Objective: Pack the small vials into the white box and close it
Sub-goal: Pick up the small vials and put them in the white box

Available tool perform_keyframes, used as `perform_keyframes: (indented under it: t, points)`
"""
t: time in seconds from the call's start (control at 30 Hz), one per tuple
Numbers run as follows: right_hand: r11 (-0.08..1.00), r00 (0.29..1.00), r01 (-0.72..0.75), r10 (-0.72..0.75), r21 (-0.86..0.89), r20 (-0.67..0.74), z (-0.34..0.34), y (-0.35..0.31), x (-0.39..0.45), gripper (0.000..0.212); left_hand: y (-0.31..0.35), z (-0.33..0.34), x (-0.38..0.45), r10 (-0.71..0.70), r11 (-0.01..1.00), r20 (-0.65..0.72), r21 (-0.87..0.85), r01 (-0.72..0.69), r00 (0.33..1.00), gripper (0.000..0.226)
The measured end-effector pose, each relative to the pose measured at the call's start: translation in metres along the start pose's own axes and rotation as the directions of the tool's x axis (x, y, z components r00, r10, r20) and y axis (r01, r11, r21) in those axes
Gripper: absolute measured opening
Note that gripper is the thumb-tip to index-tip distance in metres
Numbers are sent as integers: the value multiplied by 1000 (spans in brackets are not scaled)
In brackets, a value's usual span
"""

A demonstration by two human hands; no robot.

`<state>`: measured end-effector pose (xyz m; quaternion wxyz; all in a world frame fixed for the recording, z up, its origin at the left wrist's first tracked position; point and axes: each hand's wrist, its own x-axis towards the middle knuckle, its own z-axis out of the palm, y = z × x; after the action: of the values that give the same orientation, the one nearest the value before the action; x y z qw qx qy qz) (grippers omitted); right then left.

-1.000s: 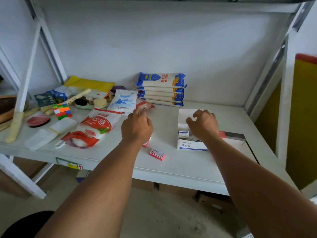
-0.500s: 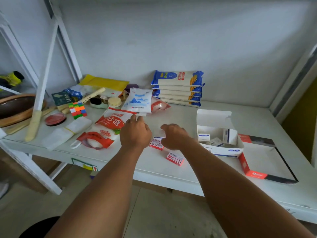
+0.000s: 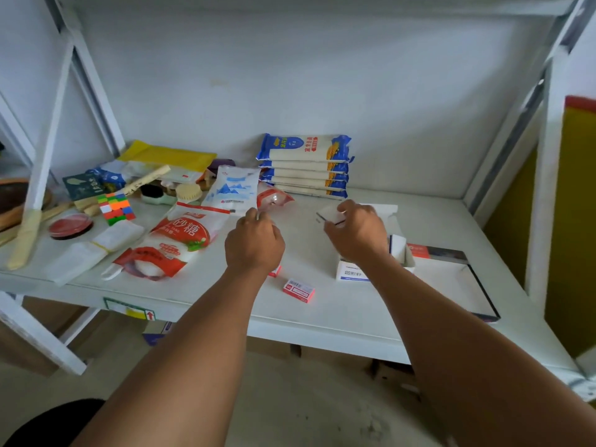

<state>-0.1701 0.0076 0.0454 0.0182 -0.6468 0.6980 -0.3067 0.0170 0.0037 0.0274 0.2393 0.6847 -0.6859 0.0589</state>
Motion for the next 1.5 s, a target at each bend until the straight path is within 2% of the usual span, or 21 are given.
perform_keyframes:
  t: [0.17,0.3,0.4,0.53,0.7,0.97,1.07,1.17,1.3,1.4,1.47,1.5]
  points:
    - [987,977,-163,160,-8,-143,-29,38,-14,40,27,-5,-6,33,998,22,-54,-32,999,34]
    - [974,977,-199,189,-107,-99,-32,52,-27,53,36,-5,-7,52,995,32,-84,-49,998,33]
    - [976,977,-199,191,-92,-94,-31,51,-29,55,37,-9,-8,50,995,31,-84,-48,998,34]
    - [987,989,-148,146,-64,-34,-26,42,-28,49,33,-12,-9,51,996,14,-70,-49,999,30]
    - [997,995,41,-35,-62,91,-10,24,-34,41,29,-9,-13,70,994,43,-84,-67,997,27]
    - [959,915,281,-258,-29,310,24,-14,-56,41,10,-1,-26,81,991,35,-106,-77,996,24]
    - [949,871,308,-254,-65,420,38,-22,-62,51,0,2,-31,123,970,78,-218,-103,989,25]
    - [940,845,326,-244,-97,476,46,-23,-63,55,-3,0,-34,146,952,138,-291,-101,980,37]
    - [956,855,284,-218,-73,471,48,-25,-65,49,-10,-2,-38,164,952,133,-281,-122,977,43]
    - [954,872,274,-192,-122,451,31,-22,-62,46,1,0,-34,191,947,111,-281,-154,975,32]
    - [976,937,140,-76,-166,341,-22,33,-62,45,75,-1,-36,338,898,107,-333,-287,935,22]
    - [978,942,133,-74,-162,327,-24,34,-58,44,75,-3,-35,344,899,110,-326,-293,933,21]
